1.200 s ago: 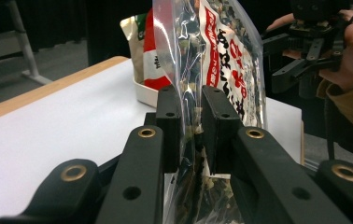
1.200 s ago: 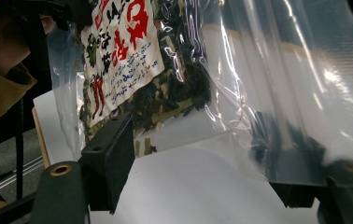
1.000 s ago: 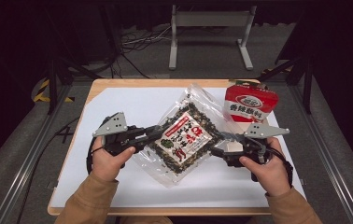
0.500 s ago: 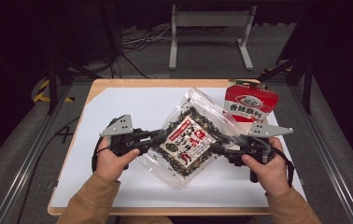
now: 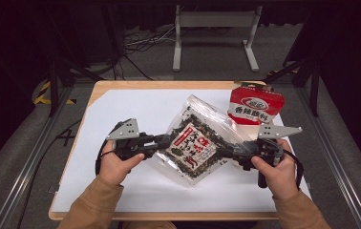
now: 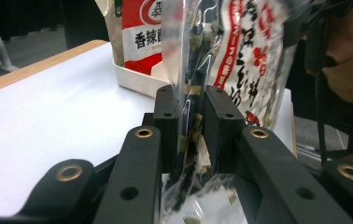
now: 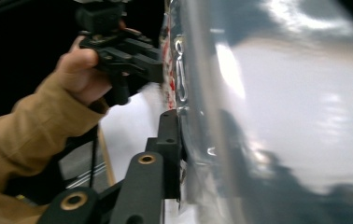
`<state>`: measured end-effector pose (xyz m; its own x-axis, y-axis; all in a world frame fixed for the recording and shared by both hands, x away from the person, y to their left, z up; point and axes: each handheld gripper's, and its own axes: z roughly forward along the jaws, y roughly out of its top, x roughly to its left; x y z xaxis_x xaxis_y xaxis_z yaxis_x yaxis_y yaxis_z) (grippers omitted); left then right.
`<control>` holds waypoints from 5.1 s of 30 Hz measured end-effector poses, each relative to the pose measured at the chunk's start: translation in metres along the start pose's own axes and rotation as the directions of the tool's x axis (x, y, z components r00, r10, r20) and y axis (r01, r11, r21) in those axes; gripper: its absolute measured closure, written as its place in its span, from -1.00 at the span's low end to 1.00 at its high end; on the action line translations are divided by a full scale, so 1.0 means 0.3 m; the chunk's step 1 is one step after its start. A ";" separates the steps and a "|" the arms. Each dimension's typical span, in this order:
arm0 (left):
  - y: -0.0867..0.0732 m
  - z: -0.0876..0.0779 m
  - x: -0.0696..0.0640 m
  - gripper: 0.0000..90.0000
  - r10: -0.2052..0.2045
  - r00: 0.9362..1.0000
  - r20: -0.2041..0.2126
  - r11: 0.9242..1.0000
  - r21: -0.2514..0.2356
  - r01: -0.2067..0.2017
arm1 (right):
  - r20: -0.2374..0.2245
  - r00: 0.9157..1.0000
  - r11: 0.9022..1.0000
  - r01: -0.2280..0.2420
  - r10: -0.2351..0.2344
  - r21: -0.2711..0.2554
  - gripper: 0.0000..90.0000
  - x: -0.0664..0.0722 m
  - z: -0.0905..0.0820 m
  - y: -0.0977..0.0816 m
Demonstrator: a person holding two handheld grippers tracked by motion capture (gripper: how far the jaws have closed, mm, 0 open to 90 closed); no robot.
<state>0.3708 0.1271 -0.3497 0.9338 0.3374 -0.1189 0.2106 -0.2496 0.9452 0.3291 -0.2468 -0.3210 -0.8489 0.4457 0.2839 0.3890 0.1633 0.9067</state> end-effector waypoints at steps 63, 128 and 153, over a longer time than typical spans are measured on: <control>-0.078 -0.130 0.133 -0.12 -0.086 0.971 -0.222 0.987 0.113 0.113 | 0.429 0.883 0.980 0.146 -0.190 0.133 0.71 -0.002 -0.478 0.318; -0.125 -0.165 0.125 -0.26 -0.111 0.960 -0.255 0.981 0.128 0.147 | 0.525 0.847 0.979 -0.025 -0.086 0.200 0.62 -0.279 -0.327 0.071; -0.176 -0.212 0.025 -0.35 -0.103 0.955 -0.278 0.984 0.111 0.138 | 0.607 0.794 1.000 0.028 -0.026 0.006 -0.42 -0.133 -0.436 -0.113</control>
<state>0.3482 0.2004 -0.3813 0.7900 0.6000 -0.1264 0.3684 -0.2996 0.8801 0.3031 -0.3851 -0.3223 -0.4667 0.8843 0.0127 0.3674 0.1808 0.9123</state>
